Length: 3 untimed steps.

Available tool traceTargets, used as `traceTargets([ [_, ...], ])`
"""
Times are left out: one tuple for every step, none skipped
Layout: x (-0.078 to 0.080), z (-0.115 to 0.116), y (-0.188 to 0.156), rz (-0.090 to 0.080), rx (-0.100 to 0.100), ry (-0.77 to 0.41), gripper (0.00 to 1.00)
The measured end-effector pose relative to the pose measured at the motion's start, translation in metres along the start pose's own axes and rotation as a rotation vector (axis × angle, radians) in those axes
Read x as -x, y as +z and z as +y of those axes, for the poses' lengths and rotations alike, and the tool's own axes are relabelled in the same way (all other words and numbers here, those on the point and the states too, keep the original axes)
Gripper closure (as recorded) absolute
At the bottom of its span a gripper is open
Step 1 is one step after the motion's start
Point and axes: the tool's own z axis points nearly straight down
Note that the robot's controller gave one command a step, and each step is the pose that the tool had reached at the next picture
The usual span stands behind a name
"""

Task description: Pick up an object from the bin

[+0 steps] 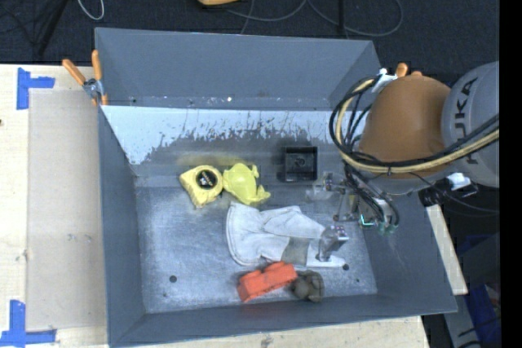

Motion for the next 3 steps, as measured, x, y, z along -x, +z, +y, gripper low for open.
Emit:
traceTargets([
  [0.002, 0.000, -0.004, -0.008, 0.000, -0.001, 0.00],
  [0.010, 0.000, 0.022, -0.015, 0.001, 0.088, 0.00],
  [0.026, 0.003, 0.039, -0.005, 0.000, 0.033, 0.00],
])
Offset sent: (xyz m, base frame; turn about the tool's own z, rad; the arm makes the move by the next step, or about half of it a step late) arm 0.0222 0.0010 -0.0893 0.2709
